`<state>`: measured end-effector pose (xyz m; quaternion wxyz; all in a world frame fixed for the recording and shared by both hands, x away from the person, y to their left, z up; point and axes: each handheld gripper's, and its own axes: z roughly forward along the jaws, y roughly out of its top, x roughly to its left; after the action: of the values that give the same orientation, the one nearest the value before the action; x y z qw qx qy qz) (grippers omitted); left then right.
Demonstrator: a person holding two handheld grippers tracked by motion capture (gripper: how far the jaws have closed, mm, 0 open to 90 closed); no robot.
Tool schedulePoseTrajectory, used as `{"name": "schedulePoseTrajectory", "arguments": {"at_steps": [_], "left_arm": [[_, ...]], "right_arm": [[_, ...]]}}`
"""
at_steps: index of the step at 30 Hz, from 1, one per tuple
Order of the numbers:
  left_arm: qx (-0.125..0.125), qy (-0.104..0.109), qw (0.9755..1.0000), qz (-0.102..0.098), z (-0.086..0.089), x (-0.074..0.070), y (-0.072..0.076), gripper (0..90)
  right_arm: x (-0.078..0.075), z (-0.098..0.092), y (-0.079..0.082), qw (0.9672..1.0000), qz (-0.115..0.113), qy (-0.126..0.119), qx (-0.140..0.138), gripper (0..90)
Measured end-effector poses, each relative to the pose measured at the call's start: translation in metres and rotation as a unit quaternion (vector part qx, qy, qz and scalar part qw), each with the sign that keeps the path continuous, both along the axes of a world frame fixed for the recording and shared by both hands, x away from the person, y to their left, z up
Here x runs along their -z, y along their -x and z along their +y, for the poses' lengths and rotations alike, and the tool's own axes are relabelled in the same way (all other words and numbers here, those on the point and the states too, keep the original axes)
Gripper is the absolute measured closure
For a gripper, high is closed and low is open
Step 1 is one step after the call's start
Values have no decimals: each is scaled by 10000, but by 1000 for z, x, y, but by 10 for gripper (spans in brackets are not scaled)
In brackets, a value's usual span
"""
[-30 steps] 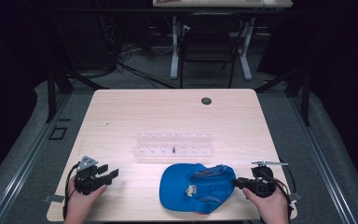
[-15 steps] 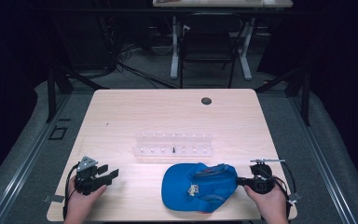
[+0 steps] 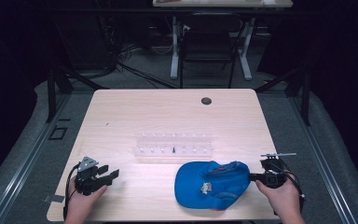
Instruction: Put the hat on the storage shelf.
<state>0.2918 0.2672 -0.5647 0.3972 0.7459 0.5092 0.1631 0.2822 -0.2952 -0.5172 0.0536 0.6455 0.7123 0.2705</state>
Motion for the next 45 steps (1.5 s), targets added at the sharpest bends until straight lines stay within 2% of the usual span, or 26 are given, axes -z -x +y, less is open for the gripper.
{"name": "schedulePoseTrajectory", "arguments": {"at_steps": [4,8,11,15,17,20,21,22,24,27,30,32,38,39,40,41,45], "left_arm": [[16,-19,10000,-6,-1,0,0,459],[34,-46,10000,9,-1,0,0,459],[37,-48,10000,11,-2,0,0,459],[40,-53,10000,5,-1,0,0,460],[38,-47,10000,1,-1,0,0,459],[40,-50,10000,2,-1,0,0,460],[42,-47,10000,2,-1,0,0,460],[43,-47,10000,1,-1,0,0,459],[37,-54,10000,0,-1,0,0,459],[38,-54,10000,-2,-1,0,0,460],[39,-52,10000,-2,-1,0,0,460],[42,-48,10000,-9,-1,0,0,460],[31,-48,10000,-9,-1,-1,1,459],[32,-38,10000,-18,-1,-1,1,460],[28,-47,10000,-13,-1,-1,1,460],[27,-47,10000,-14,-1,-1,1,460],[26,-54,10000,-10,-1,-1,1,460]], "right_arm": [[-4,-5,-3,9999,77,73,38,894],[-8,-8,-8,9995,303,106,-24,857],[-12,-7,-11,9988,423,251,-78,823],[-16,-4,-16,9976,678,104,-89,760],[-15,-3,-16,9973,722,100,-60,751],[-12,-2,-19,9957,924,62,-64,727],[-12,-2,-19,9957,924,62,-64,727],[-11,-1,-19,9952,976,-24,-6,722],[-6,0,-21,9940,1091,32,36,706],[-3,0,-22,9936,1130,43,49,691],[-1,0,-23,9929,1188,-49,82,685],[-1,2,-25,9917,1287,14,21,683],[2,4,-27,9905,1376,-26,21,687],[0,4,-27,9896,1424,186,9,688],[0,4,-27,9896,1424,186,9,688],[3,5,-27,9904,1379,-24,27,688],[5,6,-26,9894,1448,-13,-38,686]]}}
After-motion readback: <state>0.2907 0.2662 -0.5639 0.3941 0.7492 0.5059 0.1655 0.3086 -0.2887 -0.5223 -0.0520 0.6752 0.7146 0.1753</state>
